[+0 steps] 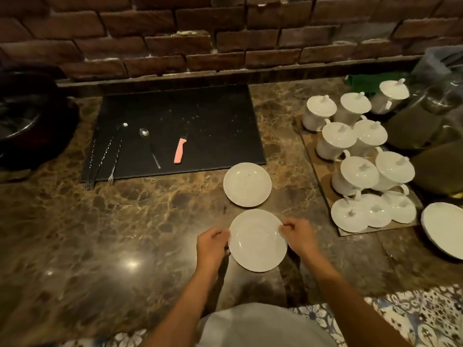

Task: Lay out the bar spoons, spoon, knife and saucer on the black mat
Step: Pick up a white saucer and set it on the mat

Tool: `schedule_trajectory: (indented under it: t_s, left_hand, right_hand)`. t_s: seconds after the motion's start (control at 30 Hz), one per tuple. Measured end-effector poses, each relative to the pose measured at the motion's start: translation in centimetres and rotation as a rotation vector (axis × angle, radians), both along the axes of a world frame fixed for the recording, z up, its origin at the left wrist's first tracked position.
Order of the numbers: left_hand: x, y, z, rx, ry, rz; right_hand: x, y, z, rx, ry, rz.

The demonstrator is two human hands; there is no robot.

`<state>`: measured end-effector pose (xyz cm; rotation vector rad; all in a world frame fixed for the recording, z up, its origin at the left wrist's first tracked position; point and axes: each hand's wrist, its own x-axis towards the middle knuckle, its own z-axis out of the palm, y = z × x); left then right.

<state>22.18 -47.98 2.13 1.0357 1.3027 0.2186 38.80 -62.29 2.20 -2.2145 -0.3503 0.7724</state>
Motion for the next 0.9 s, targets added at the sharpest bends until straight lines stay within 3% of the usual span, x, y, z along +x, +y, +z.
schedule_trajectory:
  t_s: [0.23, 0.5, 0.77, 0.9]
  left_hand:
    - [0.6, -1.9, -0.5, 0.066, 0.110, 0.040]
    - [1.0, -1.7, 0.2, 0.072, 0.085, 0.093]
    - [5.4, 3.3, 2.0, 0.135, 0.014, 0.111]
    - [8.4, 6.4, 2.5, 0.171, 0.036, 0.106]
  right_hand:
    - [0.8, -0.4, -1.7, -0.029, 0.033, -0.030]
    - [1.5, -0.7, -2.3, -0.019, 0.108, -0.096]
    - [5.7, 4.3, 0.9, 0.128, 0.047, -0.128]
    - [8.4, 7.8, 1.1, 0.103, 0.032, -0.154]
